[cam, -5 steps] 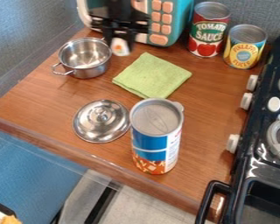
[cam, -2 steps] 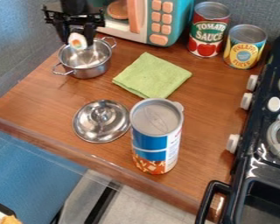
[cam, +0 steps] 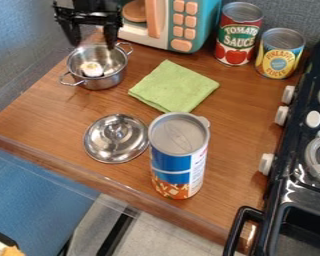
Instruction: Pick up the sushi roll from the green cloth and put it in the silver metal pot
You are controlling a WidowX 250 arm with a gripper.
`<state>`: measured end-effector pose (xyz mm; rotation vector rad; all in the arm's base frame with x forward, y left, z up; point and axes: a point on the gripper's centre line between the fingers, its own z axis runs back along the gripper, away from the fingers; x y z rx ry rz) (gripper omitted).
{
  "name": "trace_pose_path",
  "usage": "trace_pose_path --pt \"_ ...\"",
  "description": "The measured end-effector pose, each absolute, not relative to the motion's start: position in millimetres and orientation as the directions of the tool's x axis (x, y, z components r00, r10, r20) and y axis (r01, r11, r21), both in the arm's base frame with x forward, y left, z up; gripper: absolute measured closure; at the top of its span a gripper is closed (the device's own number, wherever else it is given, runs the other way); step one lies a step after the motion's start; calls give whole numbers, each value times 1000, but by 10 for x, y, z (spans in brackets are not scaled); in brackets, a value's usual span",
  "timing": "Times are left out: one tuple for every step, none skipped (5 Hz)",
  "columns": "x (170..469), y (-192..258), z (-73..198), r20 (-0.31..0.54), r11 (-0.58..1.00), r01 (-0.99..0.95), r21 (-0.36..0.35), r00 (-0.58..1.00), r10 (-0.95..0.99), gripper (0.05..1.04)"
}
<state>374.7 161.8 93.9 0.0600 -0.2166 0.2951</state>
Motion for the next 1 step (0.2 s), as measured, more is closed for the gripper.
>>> trace_pose_path --pt "3758 1563 1058 192 983 -185 15 965 178 77"
